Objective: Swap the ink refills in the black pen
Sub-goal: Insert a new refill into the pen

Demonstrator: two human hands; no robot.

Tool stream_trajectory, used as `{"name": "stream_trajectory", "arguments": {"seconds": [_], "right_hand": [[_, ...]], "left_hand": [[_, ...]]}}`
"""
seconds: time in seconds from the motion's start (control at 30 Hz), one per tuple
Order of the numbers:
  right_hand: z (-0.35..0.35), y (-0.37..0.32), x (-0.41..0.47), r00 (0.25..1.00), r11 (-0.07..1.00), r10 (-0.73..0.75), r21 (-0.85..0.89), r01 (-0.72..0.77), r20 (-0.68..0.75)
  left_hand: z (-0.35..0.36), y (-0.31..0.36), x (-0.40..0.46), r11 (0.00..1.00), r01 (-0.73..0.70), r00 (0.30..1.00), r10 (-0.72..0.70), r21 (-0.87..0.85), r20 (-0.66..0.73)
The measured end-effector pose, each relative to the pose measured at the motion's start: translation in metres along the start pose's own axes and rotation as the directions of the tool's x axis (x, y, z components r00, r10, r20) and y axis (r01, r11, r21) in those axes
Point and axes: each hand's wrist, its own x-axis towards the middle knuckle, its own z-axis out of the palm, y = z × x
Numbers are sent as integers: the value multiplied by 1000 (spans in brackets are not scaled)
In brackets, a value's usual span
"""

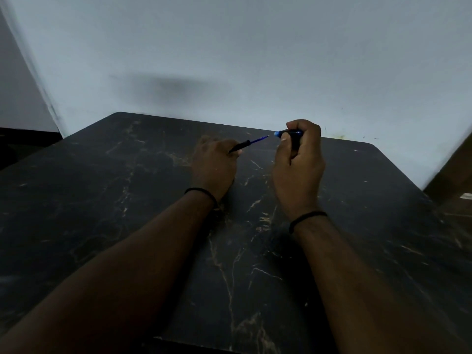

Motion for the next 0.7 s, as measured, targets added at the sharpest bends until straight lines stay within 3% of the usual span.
{"name": "stream_trajectory", "arguments": {"seconds": [0.7], "right_hand": [[3,7,-1,998,997,-26,-66,31,65]], "left_hand": [[-1,3,-2,998,-60,997,62,35,-53]]}}
